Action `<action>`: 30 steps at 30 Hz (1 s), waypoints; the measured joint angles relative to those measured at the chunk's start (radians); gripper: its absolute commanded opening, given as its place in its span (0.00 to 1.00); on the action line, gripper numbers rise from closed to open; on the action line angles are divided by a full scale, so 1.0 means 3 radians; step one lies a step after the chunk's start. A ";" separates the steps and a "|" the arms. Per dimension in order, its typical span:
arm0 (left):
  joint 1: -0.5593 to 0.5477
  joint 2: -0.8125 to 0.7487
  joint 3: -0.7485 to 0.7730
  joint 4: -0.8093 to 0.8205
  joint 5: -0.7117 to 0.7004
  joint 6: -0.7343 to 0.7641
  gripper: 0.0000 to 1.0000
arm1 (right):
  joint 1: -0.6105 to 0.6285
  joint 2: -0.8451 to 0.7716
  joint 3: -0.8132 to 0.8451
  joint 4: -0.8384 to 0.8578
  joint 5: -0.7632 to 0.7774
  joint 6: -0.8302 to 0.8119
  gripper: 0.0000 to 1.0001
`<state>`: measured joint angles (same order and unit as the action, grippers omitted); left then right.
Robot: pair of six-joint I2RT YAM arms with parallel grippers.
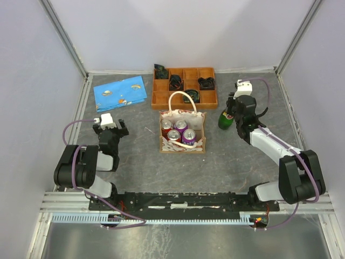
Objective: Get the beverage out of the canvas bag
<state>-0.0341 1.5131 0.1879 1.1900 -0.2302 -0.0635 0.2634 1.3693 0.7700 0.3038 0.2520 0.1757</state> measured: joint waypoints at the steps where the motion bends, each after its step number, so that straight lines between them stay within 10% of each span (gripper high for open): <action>1: 0.0000 0.0000 0.0000 0.0000 0.0000 0.0000 0.99 | 0.0000 0.0015 0.0000 0.0005 -0.0014 0.0005 0.07; 6: 0.0000 0.0000 0.0000 -0.0003 0.0000 0.0000 0.99 | 0.0000 0.0052 0.0000 0.0008 -0.0075 0.0008 0.15; 17: 0.0000 0.0000 0.0000 -0.0022 0.0000 0.0000 0.99 | 0.0000 0.0052 0.0017 0.0090 -0.0175 -0.0013 0.98; 30: 0.0000 0.0000 0.0000 -0.0020 -0.0001 0.0000 0.99 | 0.0315 -0.0280 0.0292 -0.0231 -0.0060 -0.0197 0.99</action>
<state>-0.0341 1.5131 0.1879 1.1839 -0.2306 -0.0635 0.3580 1.2854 0.8577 0.2344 0.2340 0.1165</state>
